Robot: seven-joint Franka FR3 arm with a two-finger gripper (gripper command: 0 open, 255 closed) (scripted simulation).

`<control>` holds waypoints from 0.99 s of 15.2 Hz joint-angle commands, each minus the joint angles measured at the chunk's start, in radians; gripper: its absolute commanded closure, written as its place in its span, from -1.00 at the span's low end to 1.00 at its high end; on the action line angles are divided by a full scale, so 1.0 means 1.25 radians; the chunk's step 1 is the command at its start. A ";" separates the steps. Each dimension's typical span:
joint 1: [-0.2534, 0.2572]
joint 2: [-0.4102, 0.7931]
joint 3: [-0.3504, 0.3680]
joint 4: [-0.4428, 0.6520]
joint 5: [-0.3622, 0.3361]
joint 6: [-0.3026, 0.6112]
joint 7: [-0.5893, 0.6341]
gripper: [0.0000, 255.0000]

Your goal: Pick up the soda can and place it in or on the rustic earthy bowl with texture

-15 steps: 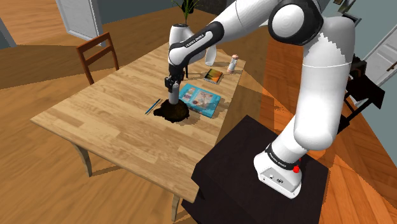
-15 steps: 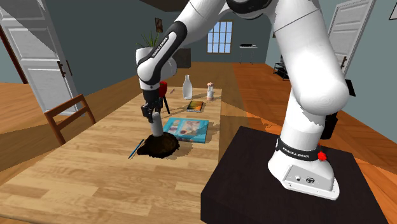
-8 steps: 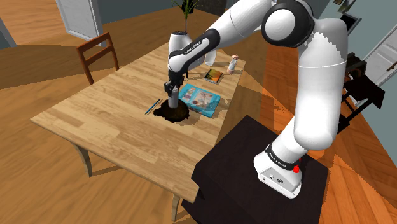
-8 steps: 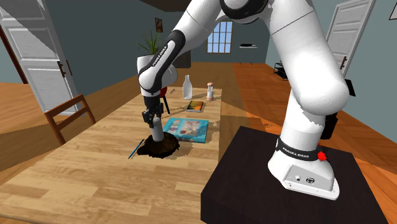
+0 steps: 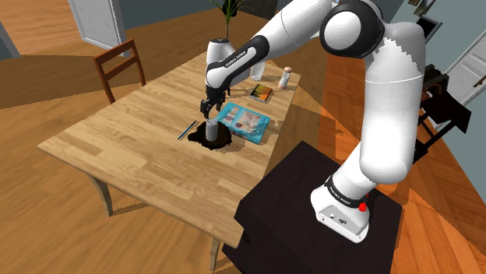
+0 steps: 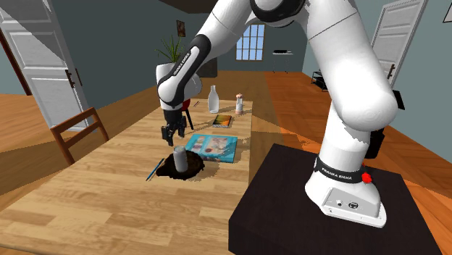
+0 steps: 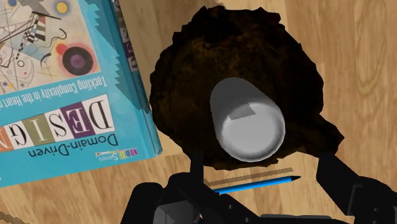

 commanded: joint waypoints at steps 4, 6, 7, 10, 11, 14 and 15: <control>0.000 0.000 0.000 0.000 0.000 0.000 0.000 -1.00; 0.000 -0.039 0.001 -0.001 0.002 -0.038 -0.001 -1.00; -0.001 -0.058 0.002 0.000 0.002 -0.058 -0.001 -1.00; -0.001 -0.072 0.002 0.001 0.003 -0.074 -0.002 -1.00; -0.001 -0.072 0.002 0.002 0.003 -0.074 -0.002 -1.00; -0.001 -0.072 0.002 0.002 0.003 -0.074 -0.002 -1.00; -0.001 -0.072 0.002 0.002 0.003 -0.074 -0.002 -1.00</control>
